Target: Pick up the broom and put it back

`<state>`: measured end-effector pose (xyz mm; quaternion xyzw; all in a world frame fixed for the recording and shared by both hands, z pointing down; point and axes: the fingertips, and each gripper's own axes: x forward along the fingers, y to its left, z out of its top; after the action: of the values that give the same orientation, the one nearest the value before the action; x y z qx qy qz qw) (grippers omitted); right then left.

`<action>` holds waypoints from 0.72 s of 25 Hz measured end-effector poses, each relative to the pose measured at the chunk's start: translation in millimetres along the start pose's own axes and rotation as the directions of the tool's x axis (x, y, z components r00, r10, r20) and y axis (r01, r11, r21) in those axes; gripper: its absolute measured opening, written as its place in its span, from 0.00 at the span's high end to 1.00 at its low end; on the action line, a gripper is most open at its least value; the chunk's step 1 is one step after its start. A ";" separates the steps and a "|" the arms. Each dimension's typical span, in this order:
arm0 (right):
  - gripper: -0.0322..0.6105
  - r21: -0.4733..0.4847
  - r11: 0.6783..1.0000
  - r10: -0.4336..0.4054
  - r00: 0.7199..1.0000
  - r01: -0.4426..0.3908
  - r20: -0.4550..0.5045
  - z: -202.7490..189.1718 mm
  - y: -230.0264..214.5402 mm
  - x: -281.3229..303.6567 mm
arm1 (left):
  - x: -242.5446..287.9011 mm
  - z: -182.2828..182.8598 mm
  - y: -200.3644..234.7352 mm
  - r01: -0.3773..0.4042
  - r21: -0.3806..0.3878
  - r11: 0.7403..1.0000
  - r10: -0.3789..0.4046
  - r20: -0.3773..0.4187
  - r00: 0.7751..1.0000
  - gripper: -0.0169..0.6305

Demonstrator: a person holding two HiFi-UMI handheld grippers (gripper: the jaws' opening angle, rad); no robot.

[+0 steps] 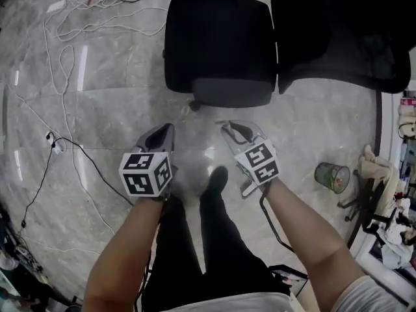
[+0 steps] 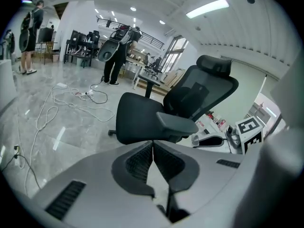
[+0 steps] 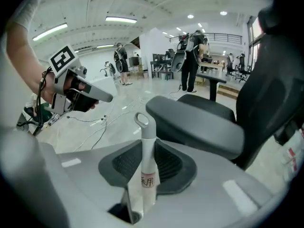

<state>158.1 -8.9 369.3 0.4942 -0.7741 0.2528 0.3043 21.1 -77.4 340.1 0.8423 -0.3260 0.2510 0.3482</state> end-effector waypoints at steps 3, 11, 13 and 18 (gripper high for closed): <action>0.82 0.040 0.996 -0.078 0.996 0.076 0.048 24.9 -33.6 -47.4 | -20.7 28.9 -30.7 0.006 0.023 1.000 -0.007 0.017 1.000 0.96; 0.82 0.185 0.967 -0.203 0.968 0.174 0.147 83.6 -103.6 -121.0 | -72.0 68.7 -111.3 0.038 0.092 0.995 -0.039 0.011 0.999 0.96; 0.82 0.211 0.960 -0.217 0.964 0.183 0.154 94.1 -114.5 -128.4 | -83.2 70.4 -126.3 0.039 0.110 0.993 -0.040 -0.001 0.999 0.96; 0.82 0.266 0.947 -0.228 0.961 0.181 0.159 110.4 -136.1 -136.2 | -102.9 89.6 -146.6 0.020 0.134 0.991 -0.021 0.011 1.000 0.96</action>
<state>303.2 -54.3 207.6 0.6279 -0.7058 0.2670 0.1905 76.6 -26.2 154.6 0.8686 -0.3019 0.2634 0.2916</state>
